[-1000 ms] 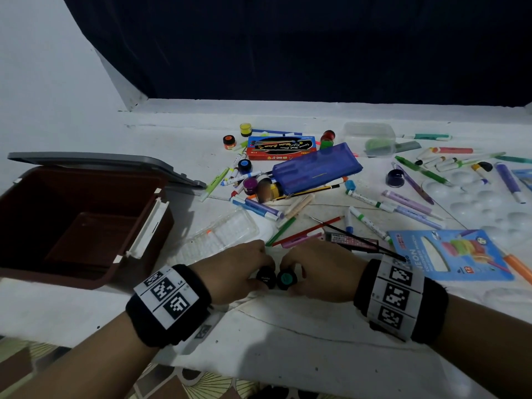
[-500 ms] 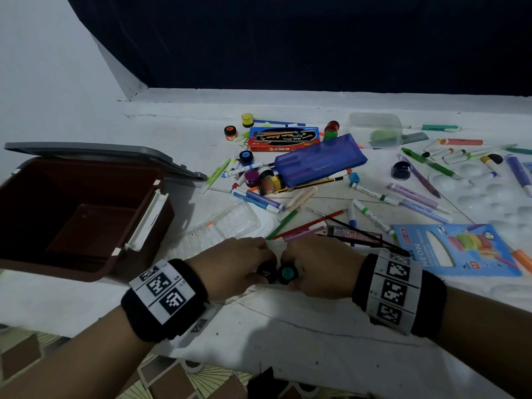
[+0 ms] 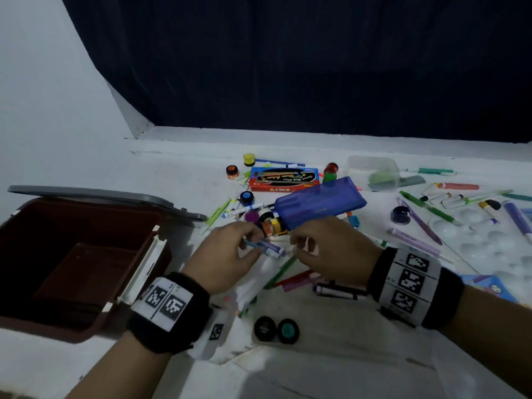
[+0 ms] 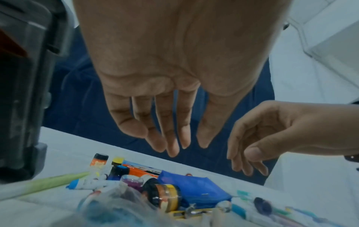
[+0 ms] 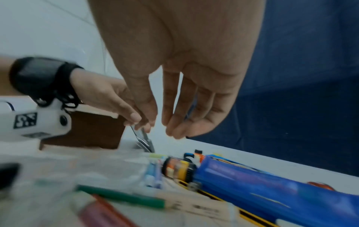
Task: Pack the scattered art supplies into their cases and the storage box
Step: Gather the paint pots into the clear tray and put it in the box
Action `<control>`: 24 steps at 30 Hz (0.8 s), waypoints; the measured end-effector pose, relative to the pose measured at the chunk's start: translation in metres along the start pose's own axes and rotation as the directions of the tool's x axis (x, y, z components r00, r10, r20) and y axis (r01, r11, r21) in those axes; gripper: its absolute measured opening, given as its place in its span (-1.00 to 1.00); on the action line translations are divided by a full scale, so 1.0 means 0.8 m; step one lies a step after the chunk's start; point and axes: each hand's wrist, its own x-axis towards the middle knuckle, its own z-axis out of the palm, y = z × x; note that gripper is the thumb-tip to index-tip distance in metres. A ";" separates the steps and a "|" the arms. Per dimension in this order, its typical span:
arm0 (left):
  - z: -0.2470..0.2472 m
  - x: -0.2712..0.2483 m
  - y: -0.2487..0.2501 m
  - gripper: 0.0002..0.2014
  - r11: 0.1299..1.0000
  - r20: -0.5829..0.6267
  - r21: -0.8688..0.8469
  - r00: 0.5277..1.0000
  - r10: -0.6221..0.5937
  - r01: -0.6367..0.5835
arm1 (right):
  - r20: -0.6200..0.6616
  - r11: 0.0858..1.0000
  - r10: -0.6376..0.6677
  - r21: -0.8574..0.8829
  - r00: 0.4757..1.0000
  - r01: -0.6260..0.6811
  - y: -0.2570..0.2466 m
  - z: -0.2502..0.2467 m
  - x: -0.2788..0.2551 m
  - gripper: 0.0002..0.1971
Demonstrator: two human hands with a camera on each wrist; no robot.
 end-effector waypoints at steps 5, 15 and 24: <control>0.013 0.074 -0.010 -0.75 0.967 0.121 0.208 0.978 -0.172 0.145 | 0.041 1.000 -0.029 -0.008 0.999 0.029 0.041 0.008 0.066 -0.84; 0.037 0.122 -0.020 -0.71 0.868 0.240 0.488 0.943 -0.230 0.088 | 0.119 0.976 -0.096 -0.183 0.988 0.117 0.061 0.048 0.129 -0.76; 0.038 0.122 -0.015 -0.79 0.882 0.241 0.468 0.953 -0.184 0.052 | 0.065 0.951 -0.138 -0.271 0.988 0.150 0.064 0.051 0.129 -0.74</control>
